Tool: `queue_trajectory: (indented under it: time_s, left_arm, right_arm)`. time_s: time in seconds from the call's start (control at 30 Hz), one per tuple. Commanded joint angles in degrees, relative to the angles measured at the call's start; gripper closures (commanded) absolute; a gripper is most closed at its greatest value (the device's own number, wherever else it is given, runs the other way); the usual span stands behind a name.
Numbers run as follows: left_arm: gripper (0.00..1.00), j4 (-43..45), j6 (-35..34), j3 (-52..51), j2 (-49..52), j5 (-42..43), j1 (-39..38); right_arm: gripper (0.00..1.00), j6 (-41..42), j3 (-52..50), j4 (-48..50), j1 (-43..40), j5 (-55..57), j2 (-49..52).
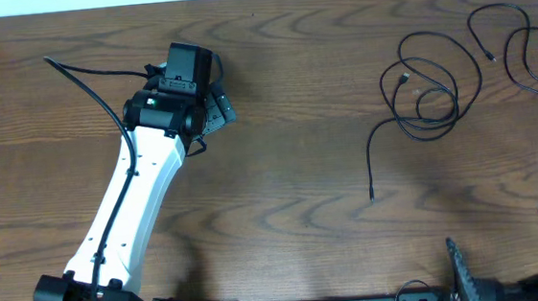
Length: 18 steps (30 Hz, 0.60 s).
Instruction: Untangle cables
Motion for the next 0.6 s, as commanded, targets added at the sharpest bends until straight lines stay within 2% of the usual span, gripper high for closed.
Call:
queue_trajectory:
  time_s: [0.0, 0.37, 0.57]
  left_arm:
    - [0.0, -0.2, -0.7, 0.4, -0.7, -0.2, 0.2]
    - [0.0, -0.2, -0.7, 0.4, -0.7, -0.2, 0.2]
    - [0.0, -0.2, -0.7, 0.4, -0.7, -0.2, 0.2]
  right_arm:
    - [0.01, -1.5, 2.3, -0.7, -1.4, 0.1, -1.7]
    - [0.01, -2.8, 7.9, -2.9, -0.6, 0.3, -2.2]
    - [0.01, -7.7, 8.3, 4.8, 0.5, 0.3, -2.2]
